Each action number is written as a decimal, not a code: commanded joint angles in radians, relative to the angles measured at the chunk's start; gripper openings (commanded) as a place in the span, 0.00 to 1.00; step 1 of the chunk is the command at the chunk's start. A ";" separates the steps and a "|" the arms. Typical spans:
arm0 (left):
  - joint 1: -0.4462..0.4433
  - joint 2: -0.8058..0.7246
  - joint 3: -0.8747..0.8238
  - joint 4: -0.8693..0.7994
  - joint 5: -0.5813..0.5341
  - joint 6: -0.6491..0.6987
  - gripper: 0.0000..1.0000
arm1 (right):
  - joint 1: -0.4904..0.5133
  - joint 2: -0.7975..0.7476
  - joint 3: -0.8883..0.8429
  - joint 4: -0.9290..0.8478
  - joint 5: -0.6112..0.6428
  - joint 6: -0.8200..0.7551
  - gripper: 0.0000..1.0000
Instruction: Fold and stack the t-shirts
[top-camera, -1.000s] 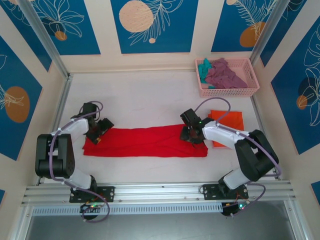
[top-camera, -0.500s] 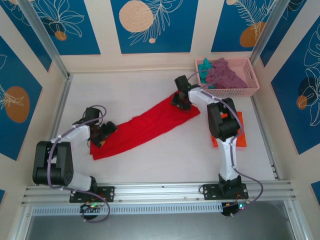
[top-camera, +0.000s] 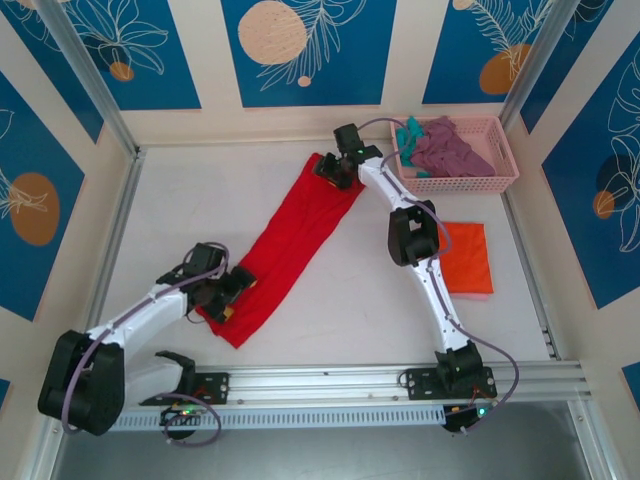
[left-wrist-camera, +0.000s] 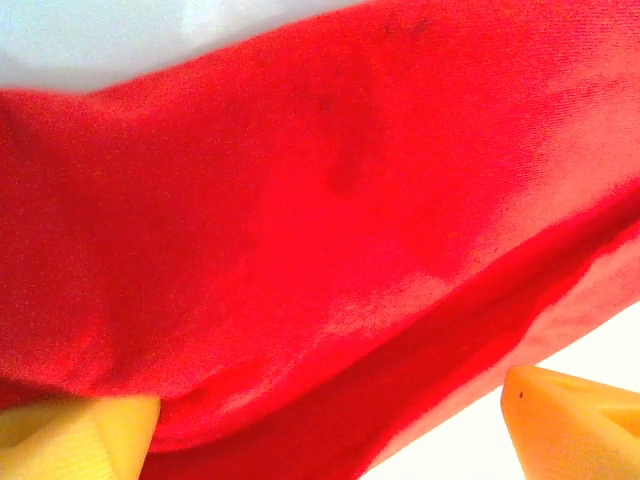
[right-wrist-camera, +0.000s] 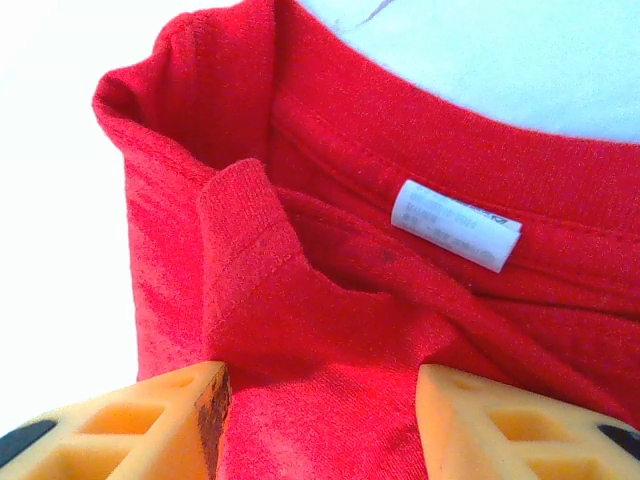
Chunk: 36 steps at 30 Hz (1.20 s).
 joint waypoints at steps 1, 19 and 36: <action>-0.007 -0.027 0.076 -0.146 -0.107 -0.001 0.90 | 0.000 -0.073 -0.022 -0.004 -0.062 -0.030 0.54; 0.121 0.241 0.257 -0.216 -0.201 0.473 0.85 | 0.121 -0.668 -1.118 0.461 0.027 0.033 0.46; -0.019 0.170 0.113 -0.301 -0.091 0.325 0.42 | 0.038 -0.330 -0.714 0.244 -0.024 -0.058 0.35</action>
